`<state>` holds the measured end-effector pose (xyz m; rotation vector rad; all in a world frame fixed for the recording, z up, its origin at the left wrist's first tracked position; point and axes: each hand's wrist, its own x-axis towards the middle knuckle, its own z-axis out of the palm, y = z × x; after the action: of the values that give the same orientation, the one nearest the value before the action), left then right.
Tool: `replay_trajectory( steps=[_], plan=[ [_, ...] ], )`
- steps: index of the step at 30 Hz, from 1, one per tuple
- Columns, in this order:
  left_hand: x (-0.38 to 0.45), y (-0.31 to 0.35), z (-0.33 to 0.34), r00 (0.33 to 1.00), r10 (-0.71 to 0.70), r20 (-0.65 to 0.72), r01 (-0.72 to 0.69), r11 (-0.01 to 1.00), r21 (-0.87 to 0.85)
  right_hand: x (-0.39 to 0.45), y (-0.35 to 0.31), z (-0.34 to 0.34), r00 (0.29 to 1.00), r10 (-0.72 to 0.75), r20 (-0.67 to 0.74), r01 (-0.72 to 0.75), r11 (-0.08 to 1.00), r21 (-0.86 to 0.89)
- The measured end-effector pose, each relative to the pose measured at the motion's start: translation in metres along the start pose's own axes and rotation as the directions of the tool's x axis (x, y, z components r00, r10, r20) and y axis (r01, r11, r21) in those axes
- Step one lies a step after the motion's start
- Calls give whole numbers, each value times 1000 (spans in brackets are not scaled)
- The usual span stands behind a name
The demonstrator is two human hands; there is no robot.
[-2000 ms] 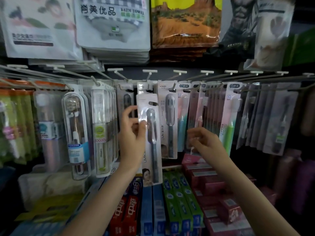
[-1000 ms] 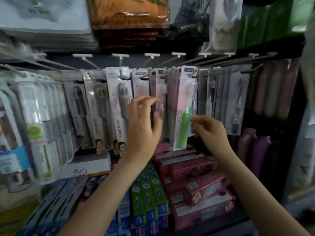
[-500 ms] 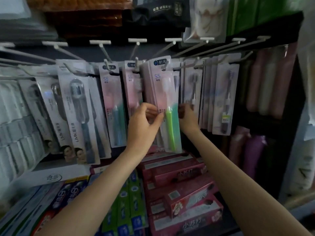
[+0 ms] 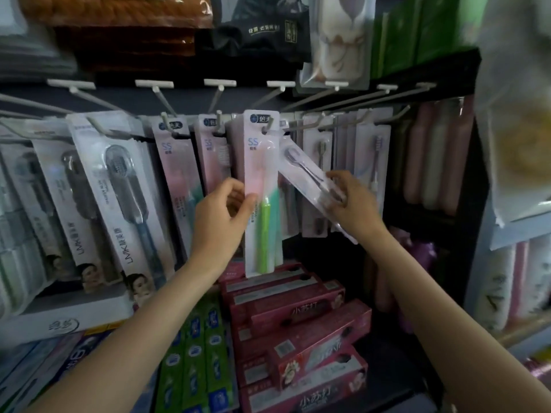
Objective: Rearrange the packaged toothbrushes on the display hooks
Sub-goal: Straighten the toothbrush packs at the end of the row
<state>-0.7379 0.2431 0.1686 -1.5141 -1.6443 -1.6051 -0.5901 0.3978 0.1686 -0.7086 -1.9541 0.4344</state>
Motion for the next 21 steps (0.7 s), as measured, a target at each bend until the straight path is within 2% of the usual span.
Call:
replay_trajectory(
  steps=[4, 10, 15, 21],
  plan=[
    [1, -3, -11, 994, 110, 3, -109, 984, 138, -11, 13, -27, 997, 43, -64, -48, 996, -80],
    [-1, -3, -7, 991, 133, 17, -135, 980, 148, -31, 27, -31, 983, 85, -163, -108, 984, -142],
    [1, -6, -9, 989, 150, 10, -150, 977, 148, -29, 13, -34, 984, 7, -180, -56, 961, -270],
    [1, -7, -14, 987, 160, 30, -163, 976, 148, -28, -3, -20, 990, 20, -139, -43, 986, -163]
  ],
)
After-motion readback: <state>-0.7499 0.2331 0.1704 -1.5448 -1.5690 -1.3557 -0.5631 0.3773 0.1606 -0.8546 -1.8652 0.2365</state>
